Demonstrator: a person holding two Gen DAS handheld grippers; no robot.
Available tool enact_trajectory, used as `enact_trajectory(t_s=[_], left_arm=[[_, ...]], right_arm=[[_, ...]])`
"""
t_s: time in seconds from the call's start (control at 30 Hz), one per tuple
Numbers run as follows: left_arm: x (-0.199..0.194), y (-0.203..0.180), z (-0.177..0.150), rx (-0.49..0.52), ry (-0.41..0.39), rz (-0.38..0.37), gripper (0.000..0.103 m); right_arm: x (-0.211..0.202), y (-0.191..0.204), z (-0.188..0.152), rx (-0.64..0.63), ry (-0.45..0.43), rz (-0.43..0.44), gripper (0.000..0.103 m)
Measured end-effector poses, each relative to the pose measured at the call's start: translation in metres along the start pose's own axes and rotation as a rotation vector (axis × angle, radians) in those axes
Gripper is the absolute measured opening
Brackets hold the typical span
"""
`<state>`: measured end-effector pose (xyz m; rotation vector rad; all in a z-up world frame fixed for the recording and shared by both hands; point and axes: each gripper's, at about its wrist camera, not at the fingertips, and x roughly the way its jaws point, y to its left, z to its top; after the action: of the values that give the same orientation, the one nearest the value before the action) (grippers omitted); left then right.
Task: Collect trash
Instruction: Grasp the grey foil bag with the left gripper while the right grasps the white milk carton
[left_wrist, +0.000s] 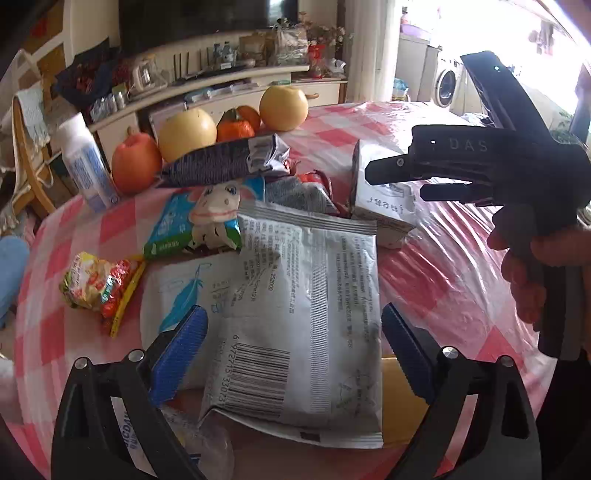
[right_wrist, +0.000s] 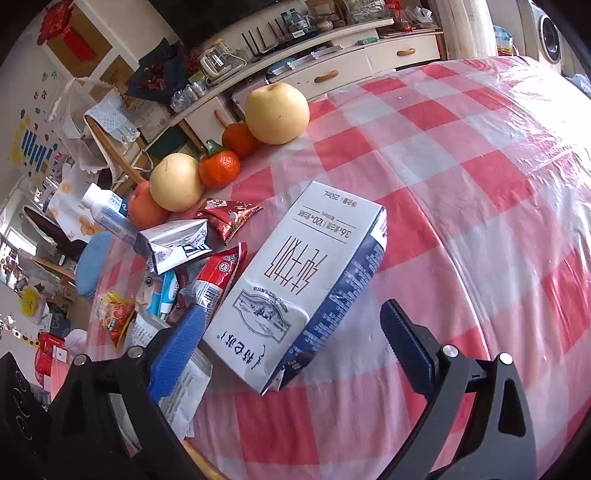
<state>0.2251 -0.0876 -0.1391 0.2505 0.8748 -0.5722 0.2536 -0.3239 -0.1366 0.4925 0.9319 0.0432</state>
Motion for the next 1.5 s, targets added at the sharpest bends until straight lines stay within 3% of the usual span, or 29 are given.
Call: enact_trajectory(t_s=[0.13, 0.43, 0.6, 0.67, 0.77, 0.97, 1.5], left_arm=[[0.004, -0.007, 0.000, 0.004, 0.002, -0.026, 0.094], [0.012, -0.008, 0.004, -0.001, -0.018, 0.022, 0.094], [0.015, -0.008, 0.006, -0.029, -0.029, 0.056, 0.093], [0.015, -0.007, 0.007, -0.039, -0.035, 0.078, 0.088], [0.014, -0.004, 0.008, -0.062, -0.039, 0.073, 0.085], [0.008, 0.007, 0.007, -0.146, -0.043, 0.048, 0.080], [-0.022, 0.026, 0.005, -0.233, -0.118, 0.011, 0.075]], right_arm=[[0.011, 0.006, 0.002, -0.036, -0.008, -0.016, 0.096], [0.030, 0.022, 0.007, -0.174, -0.037, -0.090, 0.096], [0.036, 0.031, 0.007, -0.253, 0.005, -0.112, 0.096], [0.035, 0.032, 0.007, -0.269, 0.025, -0.108, 0.096], [0.034, 0.031, 0.006, -0.295, 0.039, -0.129, 0.091], [0.028, 0.035, 0.001, -0.327, 0.049, -0.102, 0.068], [-0.002, 0.028, -0.018, -0.346, -0.060, -0.108, 0.065]])
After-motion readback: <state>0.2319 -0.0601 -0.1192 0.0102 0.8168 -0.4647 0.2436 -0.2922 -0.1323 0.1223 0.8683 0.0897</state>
